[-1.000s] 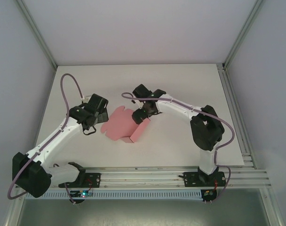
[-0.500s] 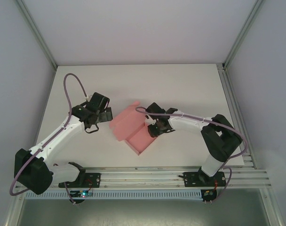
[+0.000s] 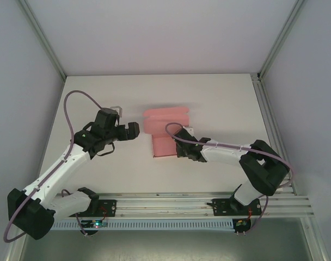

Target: Assemble paper box

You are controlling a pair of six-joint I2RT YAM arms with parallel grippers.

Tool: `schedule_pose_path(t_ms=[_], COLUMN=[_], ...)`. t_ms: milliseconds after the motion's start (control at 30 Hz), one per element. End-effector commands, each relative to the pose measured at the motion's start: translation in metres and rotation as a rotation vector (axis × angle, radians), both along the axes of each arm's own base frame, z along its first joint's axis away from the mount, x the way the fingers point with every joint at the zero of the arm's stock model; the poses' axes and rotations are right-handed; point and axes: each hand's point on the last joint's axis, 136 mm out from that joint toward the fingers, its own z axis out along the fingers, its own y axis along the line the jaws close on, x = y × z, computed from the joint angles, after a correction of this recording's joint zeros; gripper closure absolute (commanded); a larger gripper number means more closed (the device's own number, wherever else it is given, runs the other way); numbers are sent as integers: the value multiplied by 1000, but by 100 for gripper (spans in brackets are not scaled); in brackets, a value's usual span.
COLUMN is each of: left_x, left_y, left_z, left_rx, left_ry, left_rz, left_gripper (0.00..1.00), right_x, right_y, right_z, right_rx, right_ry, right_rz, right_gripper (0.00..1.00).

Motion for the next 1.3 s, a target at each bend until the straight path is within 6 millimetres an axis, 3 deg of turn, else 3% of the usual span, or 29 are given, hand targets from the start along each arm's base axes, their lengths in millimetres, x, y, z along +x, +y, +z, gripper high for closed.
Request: schedule_pose_path(t_ms=[0, 100, 267, 400, 533, 600, 667, 800, 933, 1200, 1267], left_x=[11, 21, 34, 63, 89, 95, 96, 102, 95, 105, 108], left_y=[-17, -26, -56, -55, -64, -78, -89, -91, -100, -93, -92], left_z=[2, -8, -18, -37, -43, -39, -36, -42, -44, -56, -58], left_rx=[-31, -30, -29, 36, -43, -105, -133, -87, -130, -54, -36], left_ry=[-16, -15, -69, -91, -81, -91, -76, -74, -57, -42, -35], left_rz=[-78, -118, -319, -337, -377, -446, -516, -562, -631, -612, -610], left_gripper=[0, 0, 0, 0, 1, 6, 20, 29, 43, 47, 55], right_x=[2, -4, -5, -5, -6, -6, -5, -5, -5, -7, -7], right_y=[-12, -9, -3, -2, -2, 0, 2, 4, 4, 5, 5], right_z=[-2, -10, -3, 3, 1, -1, -2, -2, -3, 0, -1], right_rx=[-36, -13, 53, 53, 40, 36, 37, 35, 36, 51, 54], right_ry=[-36, -6, -38, -47, -41, -31, -23, -22, -20, -25, -22], right_rz=[-134, -166, -178, -152, -135, -127, -117, -109, -107, -94, -95], right_gripper=[86, 81, 78, 77, 77, 77, 77, 77, 77, 77, 78])
